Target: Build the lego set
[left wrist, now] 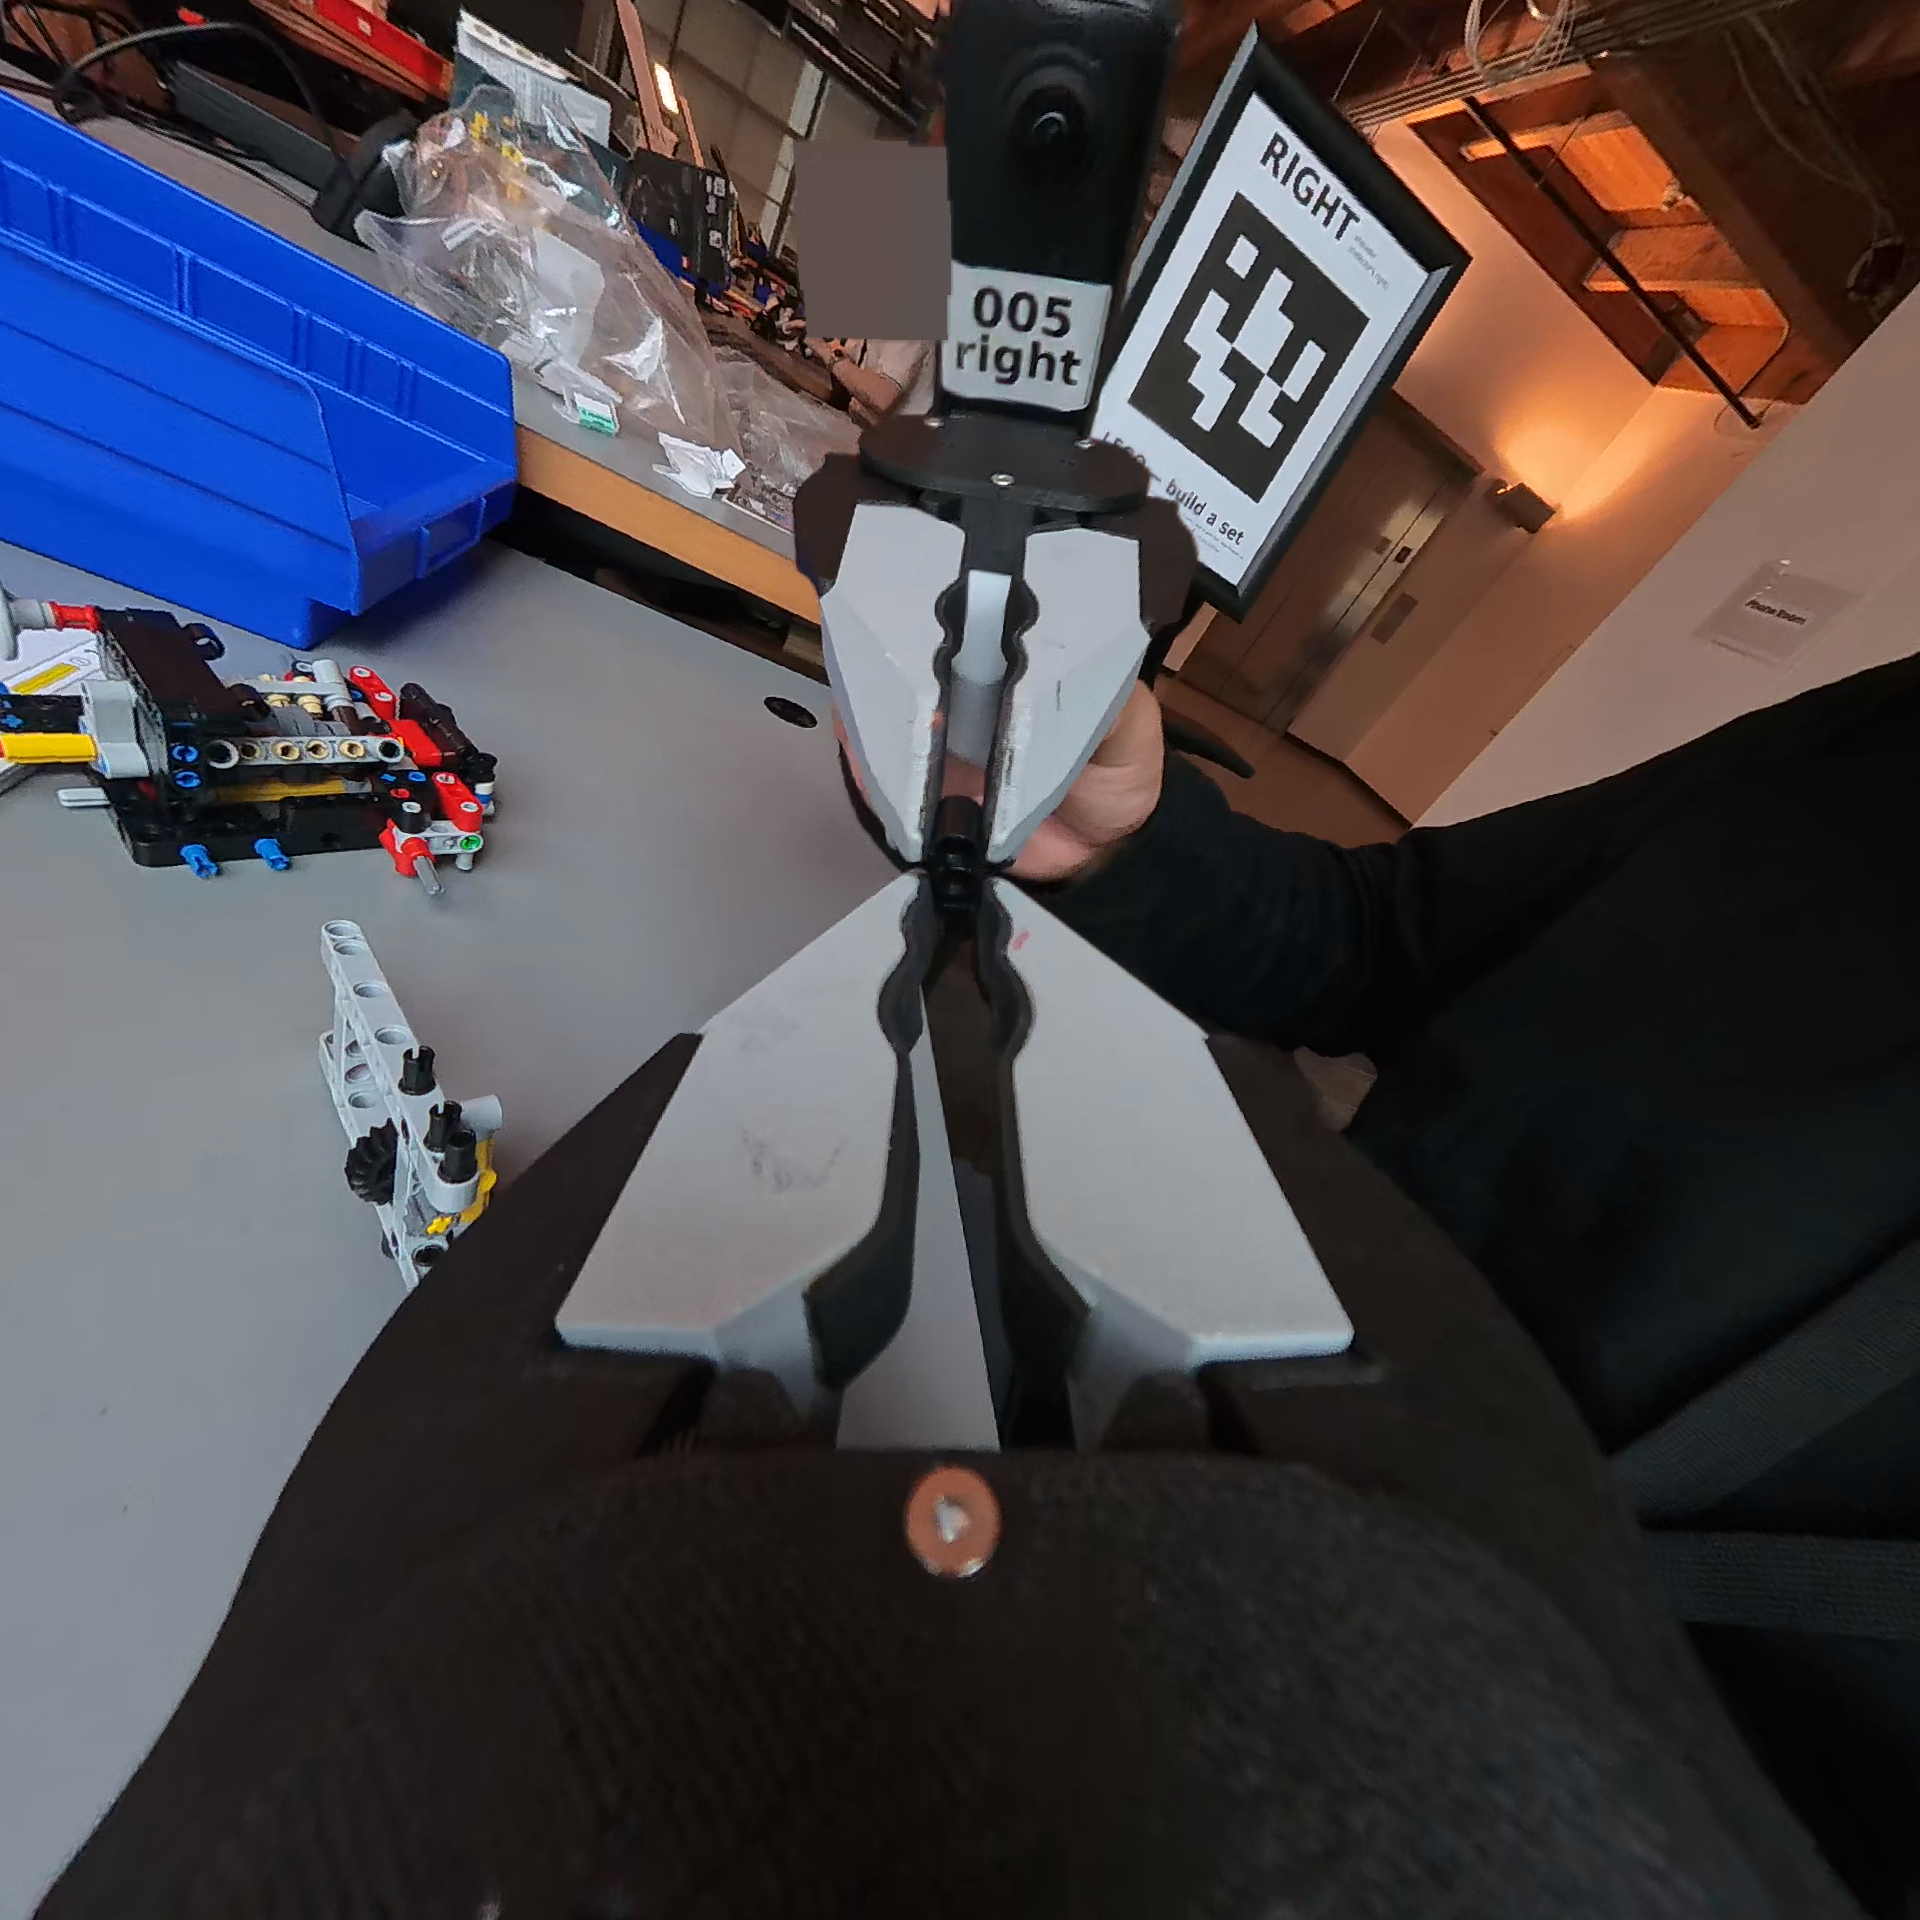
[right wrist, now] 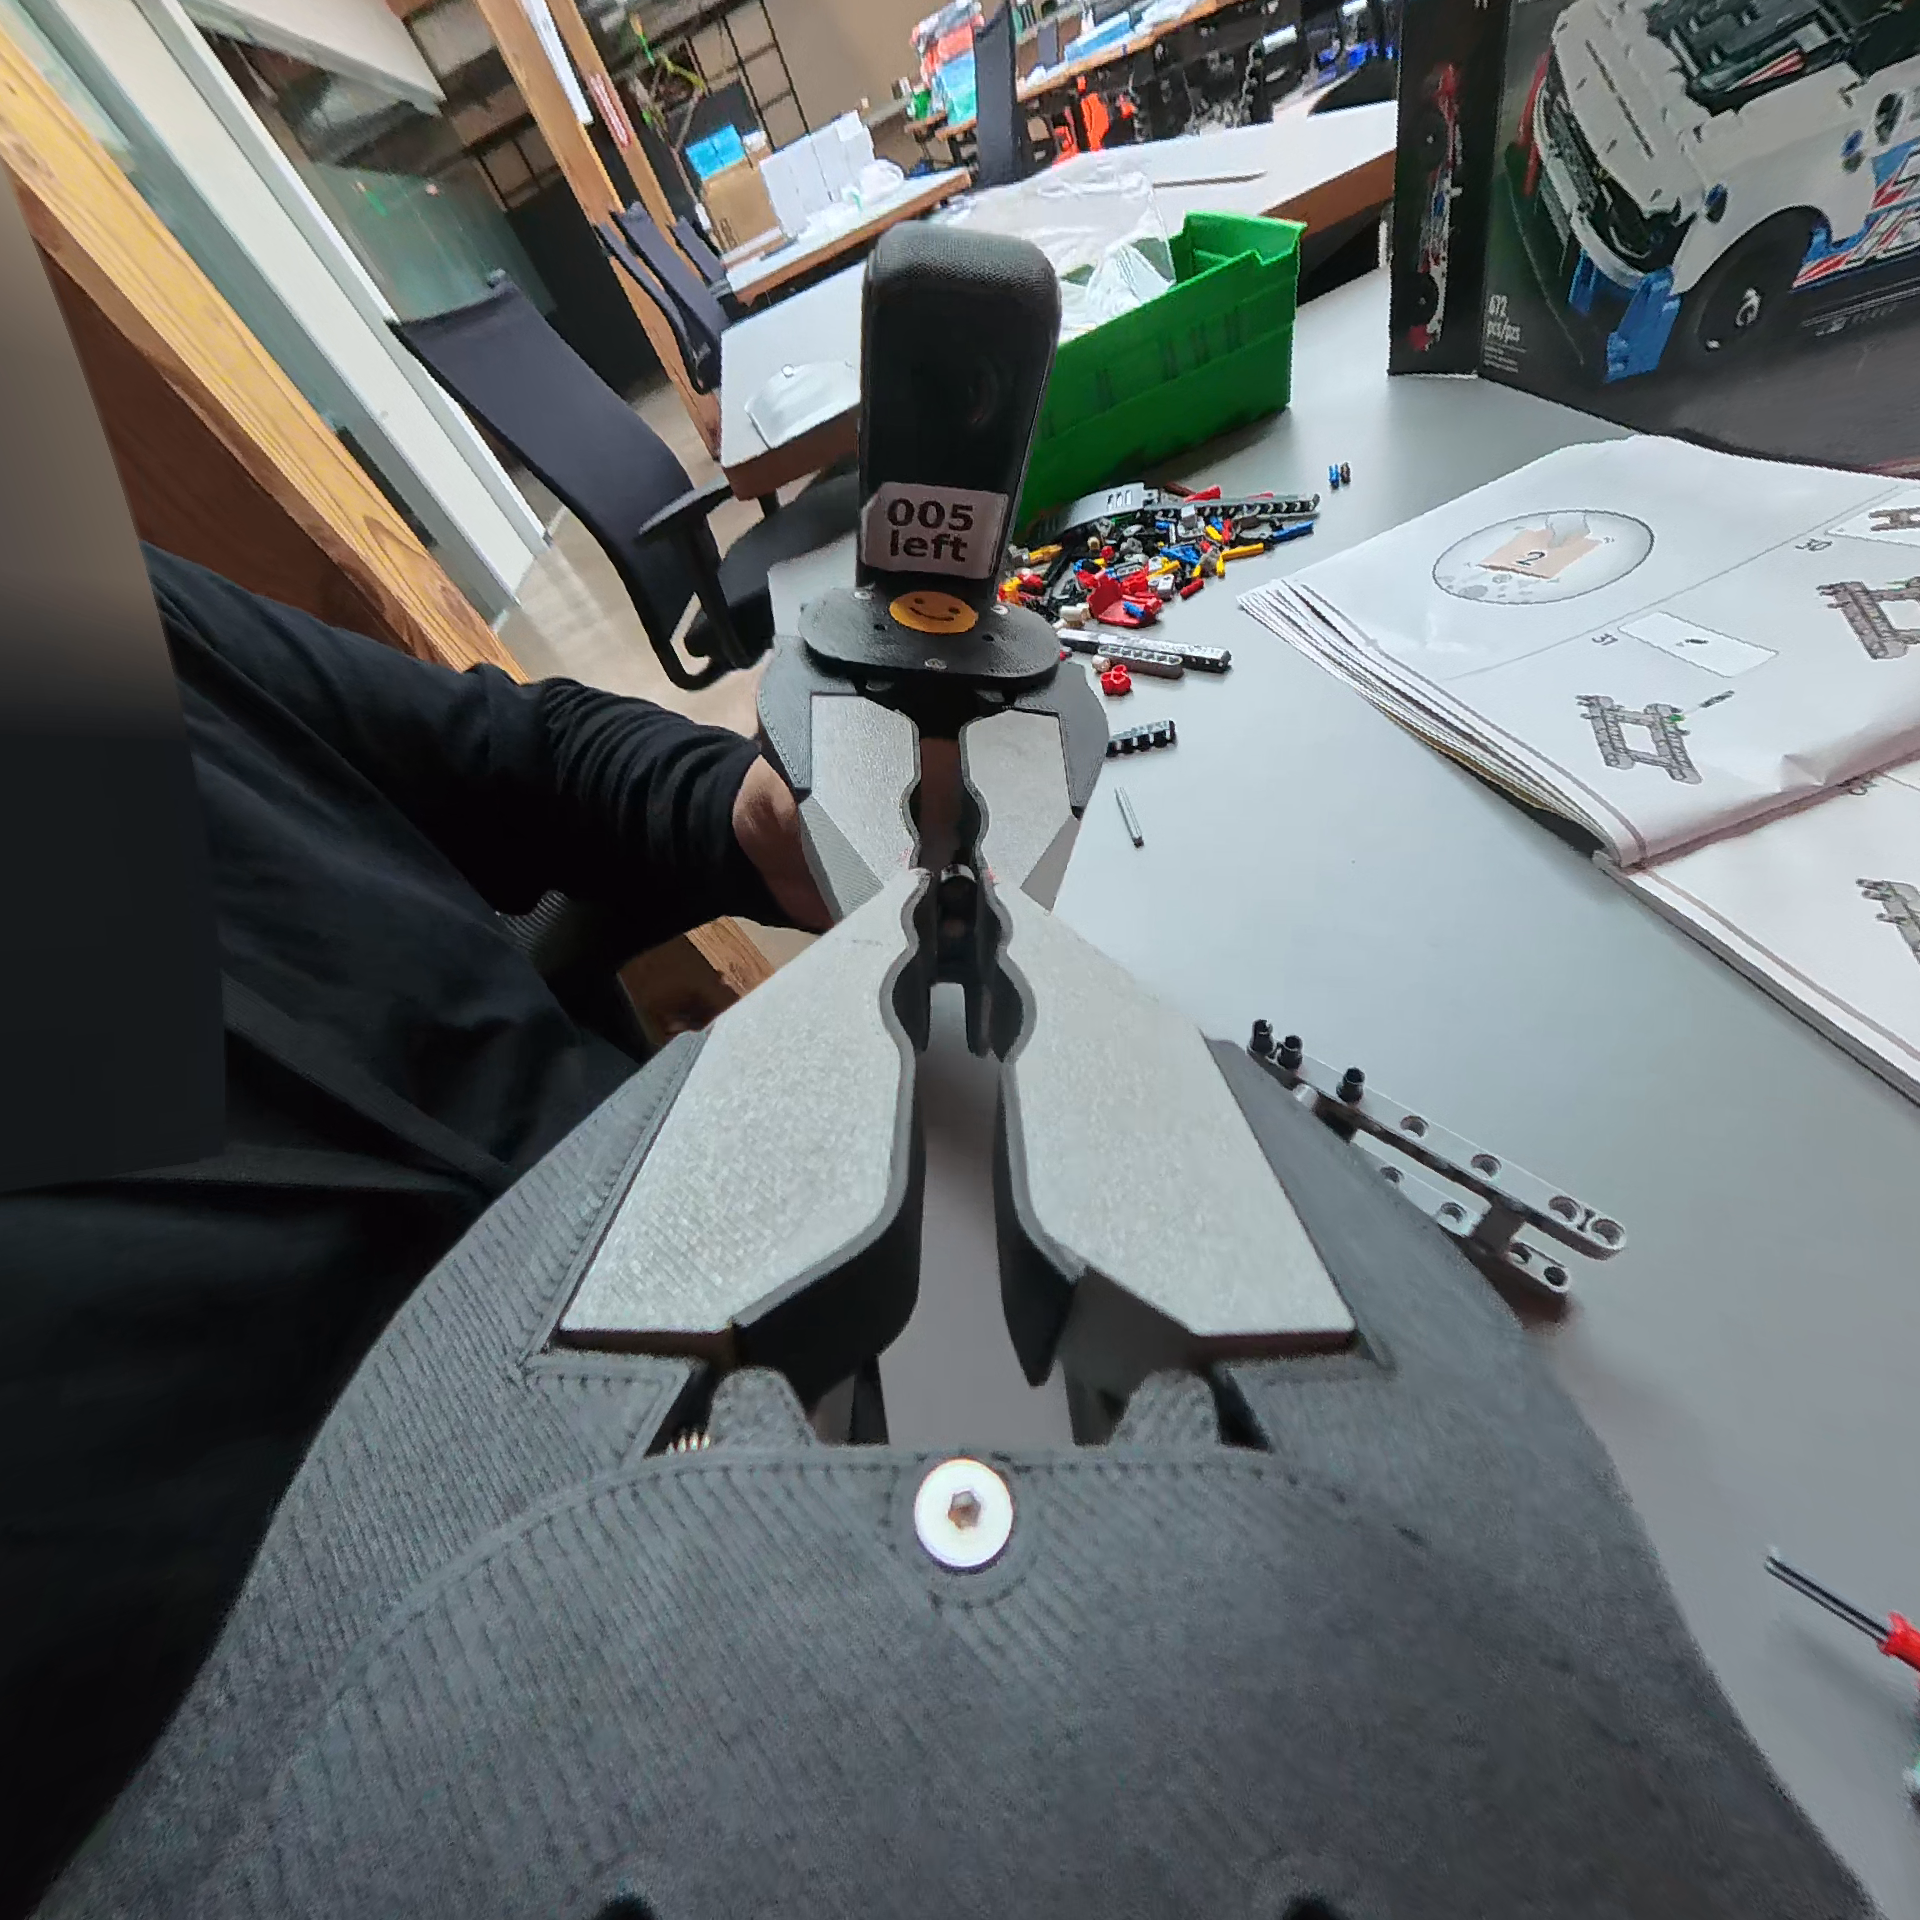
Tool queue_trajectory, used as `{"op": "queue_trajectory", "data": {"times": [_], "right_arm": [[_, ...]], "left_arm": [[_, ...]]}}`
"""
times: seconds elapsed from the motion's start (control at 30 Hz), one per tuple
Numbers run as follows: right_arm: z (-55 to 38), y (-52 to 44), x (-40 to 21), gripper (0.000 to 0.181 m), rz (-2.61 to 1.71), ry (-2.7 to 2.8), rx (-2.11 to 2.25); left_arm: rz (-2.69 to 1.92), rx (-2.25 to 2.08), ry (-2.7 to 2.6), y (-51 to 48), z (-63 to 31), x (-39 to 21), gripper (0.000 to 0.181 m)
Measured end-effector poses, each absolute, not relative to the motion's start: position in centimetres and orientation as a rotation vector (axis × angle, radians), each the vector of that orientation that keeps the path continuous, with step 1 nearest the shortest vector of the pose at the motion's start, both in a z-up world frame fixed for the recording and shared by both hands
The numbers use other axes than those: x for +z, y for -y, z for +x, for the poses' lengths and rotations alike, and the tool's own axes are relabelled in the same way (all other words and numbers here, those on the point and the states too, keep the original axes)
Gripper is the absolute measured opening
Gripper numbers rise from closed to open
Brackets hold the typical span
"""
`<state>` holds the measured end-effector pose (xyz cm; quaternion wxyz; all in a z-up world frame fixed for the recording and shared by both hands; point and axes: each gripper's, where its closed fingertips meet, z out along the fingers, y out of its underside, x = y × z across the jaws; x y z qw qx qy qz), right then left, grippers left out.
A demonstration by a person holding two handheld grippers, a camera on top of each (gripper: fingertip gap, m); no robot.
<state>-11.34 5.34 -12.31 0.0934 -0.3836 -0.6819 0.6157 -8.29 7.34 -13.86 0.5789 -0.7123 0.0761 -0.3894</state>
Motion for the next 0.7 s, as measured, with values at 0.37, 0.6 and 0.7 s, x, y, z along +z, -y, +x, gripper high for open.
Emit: {"op": "queue_trajectory", "data": {"times": [0.37,0.6,0.7], "right_arm": [[-13.7,-9.5,-14.6,0.003,-1.412,2.066,1.473],[-15.7,-10.9,-19.5,0.004,-1.656,2.316,1.03],[-16.1,-11.0,-20.4,0.004,-1.71,2.373,0.929]], "left_arm": [[-1.816,-0.52,-0.173,-7.3,-12.9,-16.0,0.022],[-2.064,-0.101,-0.243,-8.7,-15.4,-21.0,0.033],[-2.107,-0.095,-0.259,-9.5,-15.5,-22.4,0.028]]}}
